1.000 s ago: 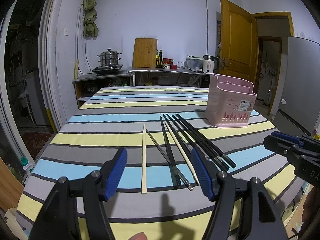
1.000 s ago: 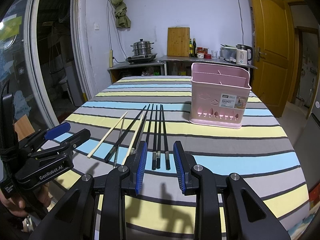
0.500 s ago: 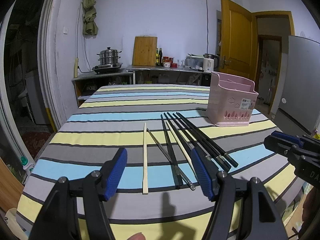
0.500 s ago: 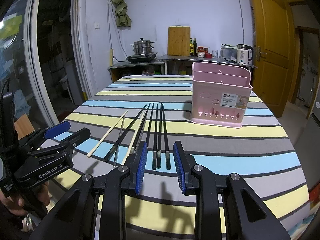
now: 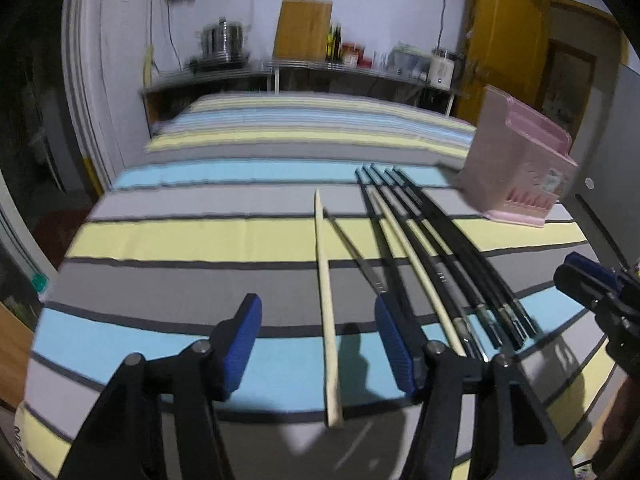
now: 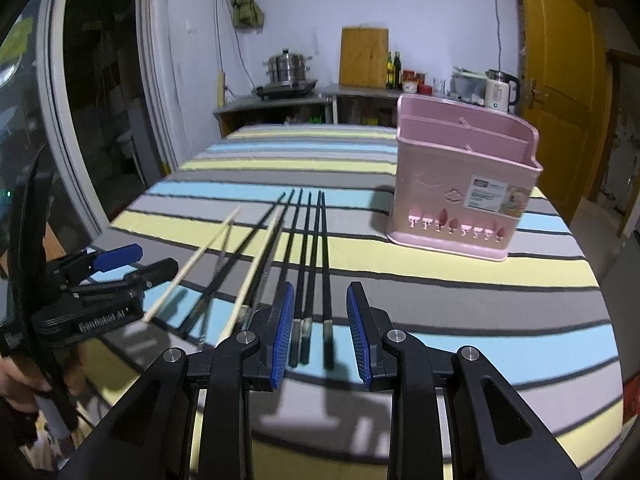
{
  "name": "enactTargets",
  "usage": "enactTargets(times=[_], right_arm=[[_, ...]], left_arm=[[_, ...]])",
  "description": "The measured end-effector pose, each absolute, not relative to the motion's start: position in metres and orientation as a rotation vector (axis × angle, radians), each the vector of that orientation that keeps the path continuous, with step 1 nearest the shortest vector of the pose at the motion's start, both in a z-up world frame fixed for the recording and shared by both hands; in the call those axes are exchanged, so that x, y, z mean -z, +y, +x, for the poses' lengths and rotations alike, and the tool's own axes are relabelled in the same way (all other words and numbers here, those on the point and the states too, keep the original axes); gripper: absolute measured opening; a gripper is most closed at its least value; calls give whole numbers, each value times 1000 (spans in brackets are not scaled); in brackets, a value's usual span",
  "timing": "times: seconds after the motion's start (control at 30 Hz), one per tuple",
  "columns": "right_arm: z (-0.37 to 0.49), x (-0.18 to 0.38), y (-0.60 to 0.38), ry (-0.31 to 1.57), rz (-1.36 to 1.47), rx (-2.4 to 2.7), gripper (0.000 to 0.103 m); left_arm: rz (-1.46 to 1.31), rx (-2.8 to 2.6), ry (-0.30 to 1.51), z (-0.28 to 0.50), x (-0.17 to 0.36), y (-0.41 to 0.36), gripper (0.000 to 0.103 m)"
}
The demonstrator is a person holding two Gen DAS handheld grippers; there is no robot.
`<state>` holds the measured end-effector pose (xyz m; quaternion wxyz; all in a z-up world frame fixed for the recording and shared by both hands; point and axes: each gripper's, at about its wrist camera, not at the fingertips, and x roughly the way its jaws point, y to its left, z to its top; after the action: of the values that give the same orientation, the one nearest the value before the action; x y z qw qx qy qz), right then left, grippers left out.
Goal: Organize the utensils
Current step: 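Grasp the wooden chopstick with the left tool while the right tool grasps a black chopstick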
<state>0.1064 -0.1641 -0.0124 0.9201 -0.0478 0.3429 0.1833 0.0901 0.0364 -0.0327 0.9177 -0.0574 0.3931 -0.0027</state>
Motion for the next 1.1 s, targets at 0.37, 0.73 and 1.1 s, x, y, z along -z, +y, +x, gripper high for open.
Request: enactTargets(times=[0.37,0.73,1.1], right_arm=[[174,37,-148,811,-114,-397,28],[216,54,-137,897,-126,-387,19],[242,56,-121,936,-178,-384,18]], left_arm=[[-146,50,924,133,45,45,36],[-131,56,925,155,47,48,23],[-114,80,987,190,45,50,22]])
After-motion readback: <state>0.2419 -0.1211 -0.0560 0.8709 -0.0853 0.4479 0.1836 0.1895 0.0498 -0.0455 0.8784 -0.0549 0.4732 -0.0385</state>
